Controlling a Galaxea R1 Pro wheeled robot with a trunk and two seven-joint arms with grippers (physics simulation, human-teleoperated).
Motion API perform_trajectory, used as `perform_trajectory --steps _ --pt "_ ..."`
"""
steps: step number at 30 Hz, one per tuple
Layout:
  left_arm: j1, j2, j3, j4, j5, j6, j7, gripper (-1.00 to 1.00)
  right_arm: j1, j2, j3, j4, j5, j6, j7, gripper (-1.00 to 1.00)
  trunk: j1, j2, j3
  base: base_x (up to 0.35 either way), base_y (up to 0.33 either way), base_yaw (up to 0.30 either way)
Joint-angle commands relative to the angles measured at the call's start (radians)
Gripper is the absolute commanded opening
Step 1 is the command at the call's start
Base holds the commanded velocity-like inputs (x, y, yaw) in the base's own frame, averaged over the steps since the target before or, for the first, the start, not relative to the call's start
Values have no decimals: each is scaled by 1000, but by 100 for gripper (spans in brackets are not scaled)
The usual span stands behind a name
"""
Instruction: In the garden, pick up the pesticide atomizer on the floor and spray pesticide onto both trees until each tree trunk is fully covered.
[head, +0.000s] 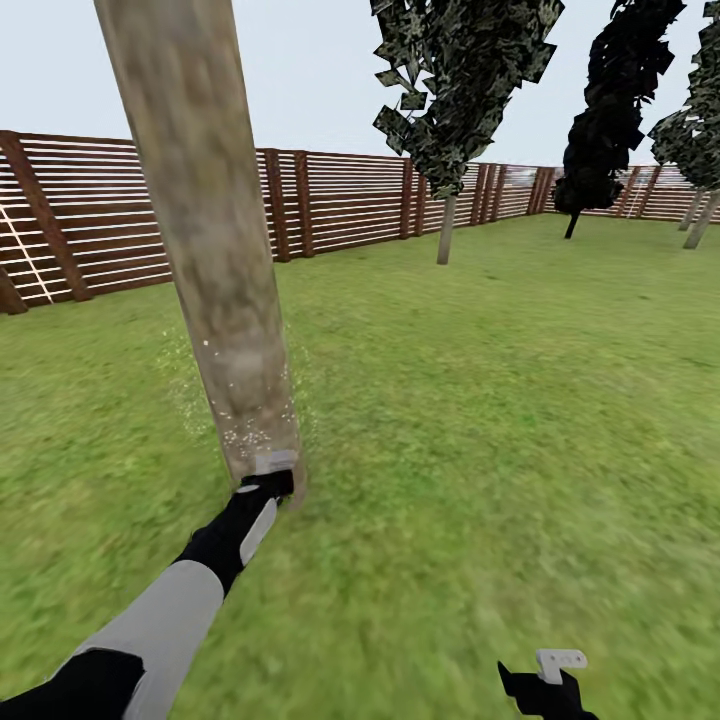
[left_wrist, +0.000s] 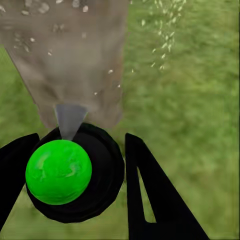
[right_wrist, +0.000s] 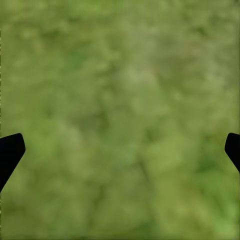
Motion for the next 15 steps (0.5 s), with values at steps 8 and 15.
perform_trajectory --steps 8,15 --pt "12 147 97 -211 -5 151 26 -100 0 0 0 0 0 0 0 100 0 0 0 0 0 0" --pt "3 59 11 -443 -14 365 47 -100 0 0 0 0 0 0 1 100 0 0 0 0 0 0"
